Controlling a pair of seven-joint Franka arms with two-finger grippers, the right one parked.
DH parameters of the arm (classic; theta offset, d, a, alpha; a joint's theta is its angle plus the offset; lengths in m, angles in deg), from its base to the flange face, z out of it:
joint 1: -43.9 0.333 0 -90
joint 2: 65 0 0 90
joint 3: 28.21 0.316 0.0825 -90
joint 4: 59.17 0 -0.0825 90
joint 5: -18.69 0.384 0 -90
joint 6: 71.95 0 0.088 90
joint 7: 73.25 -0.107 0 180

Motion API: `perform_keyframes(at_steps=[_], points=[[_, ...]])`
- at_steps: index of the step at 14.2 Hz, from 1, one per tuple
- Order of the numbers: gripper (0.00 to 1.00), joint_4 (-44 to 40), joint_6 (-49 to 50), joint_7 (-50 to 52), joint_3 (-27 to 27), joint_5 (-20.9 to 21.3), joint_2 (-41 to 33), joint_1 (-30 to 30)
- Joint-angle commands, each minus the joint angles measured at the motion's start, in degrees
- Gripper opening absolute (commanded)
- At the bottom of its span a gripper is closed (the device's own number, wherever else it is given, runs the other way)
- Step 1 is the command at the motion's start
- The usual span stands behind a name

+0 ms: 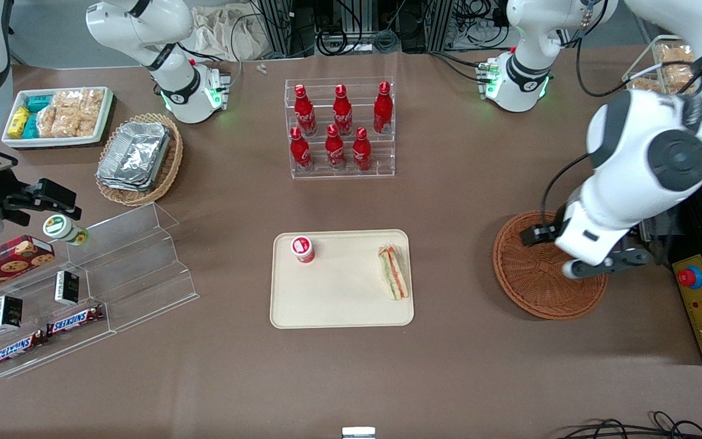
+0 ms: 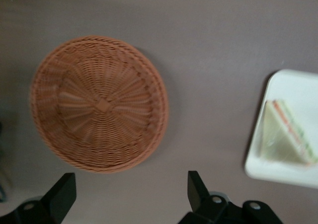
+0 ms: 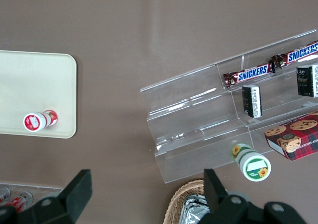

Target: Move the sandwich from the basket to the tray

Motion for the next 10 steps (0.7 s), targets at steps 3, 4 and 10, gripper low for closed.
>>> perform_keyframes(at_steps=[3,4,10], points=[[0.99,6.93,0.23,-12.57,3.11,-2.2,-6.65,2.62],[0.99,6.32,1.63,-15.64,3.02,-2.2,-6.57,3.85],[0.99,-5.45,10.51,-19.89,2.76,-2.12,-0.33,5.45]])
